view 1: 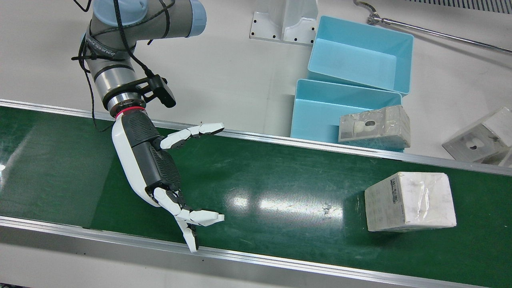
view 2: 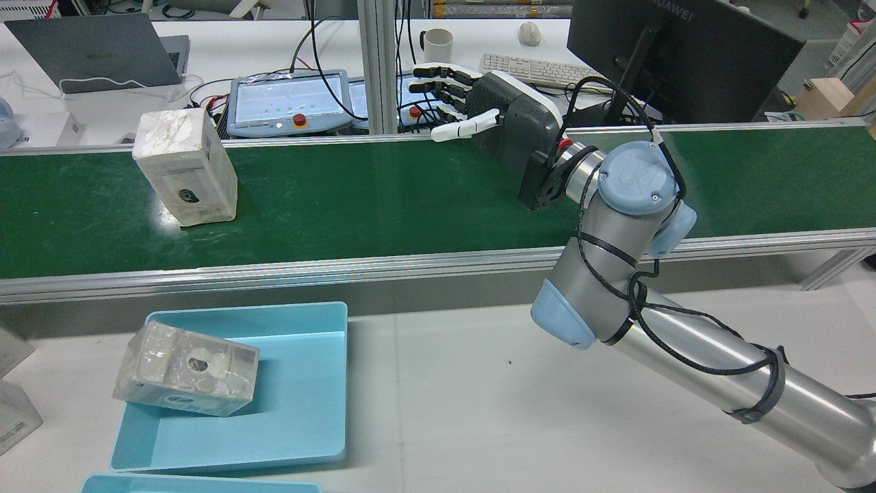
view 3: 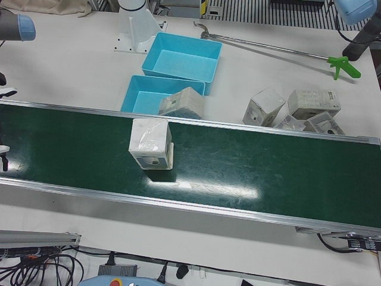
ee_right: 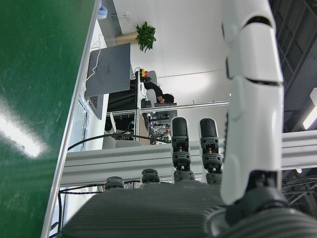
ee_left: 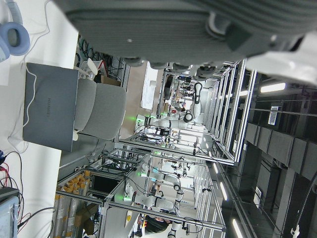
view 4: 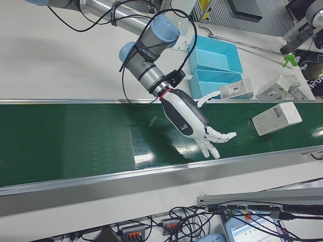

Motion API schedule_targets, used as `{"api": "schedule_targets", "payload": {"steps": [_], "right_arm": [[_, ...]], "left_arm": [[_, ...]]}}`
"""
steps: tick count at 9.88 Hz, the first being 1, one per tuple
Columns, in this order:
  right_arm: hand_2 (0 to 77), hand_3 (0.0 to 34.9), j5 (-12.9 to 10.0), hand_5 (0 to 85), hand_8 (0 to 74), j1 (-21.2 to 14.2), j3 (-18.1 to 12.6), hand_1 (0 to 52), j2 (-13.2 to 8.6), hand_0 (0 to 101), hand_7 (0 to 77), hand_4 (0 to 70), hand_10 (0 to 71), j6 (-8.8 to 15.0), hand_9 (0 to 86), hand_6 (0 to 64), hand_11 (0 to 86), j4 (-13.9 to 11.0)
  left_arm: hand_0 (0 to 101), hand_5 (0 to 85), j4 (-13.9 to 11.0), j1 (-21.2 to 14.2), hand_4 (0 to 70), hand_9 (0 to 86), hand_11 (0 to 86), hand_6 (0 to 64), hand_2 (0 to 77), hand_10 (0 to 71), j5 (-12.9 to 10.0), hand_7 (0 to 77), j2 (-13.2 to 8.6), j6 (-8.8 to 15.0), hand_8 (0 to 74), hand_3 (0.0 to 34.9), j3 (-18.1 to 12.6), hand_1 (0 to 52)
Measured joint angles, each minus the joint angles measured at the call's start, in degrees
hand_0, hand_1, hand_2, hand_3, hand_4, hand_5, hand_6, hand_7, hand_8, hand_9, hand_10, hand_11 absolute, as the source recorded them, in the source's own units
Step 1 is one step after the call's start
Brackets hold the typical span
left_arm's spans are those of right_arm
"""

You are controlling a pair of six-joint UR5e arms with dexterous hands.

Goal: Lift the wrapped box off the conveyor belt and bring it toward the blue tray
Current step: 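Position the open right hand beside the white box as it arrives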

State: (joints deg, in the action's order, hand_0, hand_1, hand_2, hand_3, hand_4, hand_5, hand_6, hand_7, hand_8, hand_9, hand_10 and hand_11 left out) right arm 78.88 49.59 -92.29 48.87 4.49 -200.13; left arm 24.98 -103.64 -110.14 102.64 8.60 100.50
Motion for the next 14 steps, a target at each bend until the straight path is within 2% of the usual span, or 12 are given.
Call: {"api": "schedule_targets", "payload": {"steps": [1,4,5,6,7,8,9,11,14], "right_arm": [[12.5,12.2,0.0,24.0,0.5,0.0,0.0,14.7,0.1,49,25.6,15.3,0.0,0.0,3.8,8.7,1.6,0.0],[12.5,12.2,0.0,25.1,0.5,0.0,0.3,14.7,0.6,49,26.2,16.4,0.0,0.4,3.8,8.7,1.6,0.1],[14.2,11.4,0.0,25.1,0.5,0.0,0.7,15.8,0.9,49,26.2,17.5,0.0,1.2,3.8,8.7,1.6,1.1],[14.2,11.4,0.1,25.1,0.5,0.0,1.1,15.8,1.8,49,26.2,17.5,0.0,2.6,3.8,8.7,1.6,3.5],[15.8,11.1,0.1,24.5,0.5,-0.1,1.9,15.8,3.0,49,25.6,14.2,0.0,3.9,4.4,8.7,1.6,7.2],[16.4,9.5,0.2,22.9,0.5,-0.1,2.4,15.8,3.6,49,25.1,15.3,0.0,4.5,4.4,8.7,1.6,9.3],[16.9,8.8,0.2,22.4,0.5,-0.1,2.8,14.2,3.8,49,27.8,18.0,0.0,4.6,4.4,9.3,1.6,10.4],[15.8,7.6,0.2,24.5,0.5,-0.1,3.1,14.7,4.0,49,28.9,20.2,0.0,4.7,4.4,10.4,1.6,11.2],[15.8,7.6,0.1,24.5,0.5,0.1,3.2,14.7,4.1,49,28.9,20.2,0.0,4.6,5.4,10.4,1.6,10.9]], "left_arm": [[0,1.1,0.0,0.0,0.0,0.0,0.0,0.0,1.1,0.5,0.0,0.5,0.0,0.0,0.5,0.0,0.0,0.0],[0,1.1,0.0,0.0,0.0,0.0,0.0,0.0,0.5,0.5,0.0,0.5,0.0,0.0,0.5,0.0,0.0,0.0],[0,1.1,0.0,0.0,0.0,0.0,0.0,0.0,1.1,0.5,0.0,0.5,0.0,0.0,0.5,0.0,0.0,0.0],[0,1.1,0.0,0.0,0.0,0.0,0.0,0.0,1.1,0.5,0.0,0.5,0.0,0.0,0.5,0.0,0.0,0.0],[0,1.1,0.0,0.0,0.0,0.0,0.0,0.0,0.5,0.5,0.0,0.5,0.0,0.0,0.5,0.0,0.0,0.0],[0,1.1,0.0,0.0,0.0,0.0,0.0,0.0,0.5,0.5,0.0,0.5,0.0,0.0,0.5,0.0,0.0,0.0],[0,1.1,0.0,0.0,0.0,0.0,0.0,0.0,1.1,0.5,0.0,0.5,0.0,0.0,0.5,0.0,0.0,0.0],[0,0.5,0.0,0.0,0.0,0.0,0.0,0.0,1.1,0.0,0.0,0.5,0.0,0.0,0.5,0.0,0.0,0.0],[0,1.1,0.0,0.0,0.0,0.0,0.0,0.0,0.5,0.5,0.0,0.5,0.0,0.0,0.5,0.0,0.0,0.0]]}}
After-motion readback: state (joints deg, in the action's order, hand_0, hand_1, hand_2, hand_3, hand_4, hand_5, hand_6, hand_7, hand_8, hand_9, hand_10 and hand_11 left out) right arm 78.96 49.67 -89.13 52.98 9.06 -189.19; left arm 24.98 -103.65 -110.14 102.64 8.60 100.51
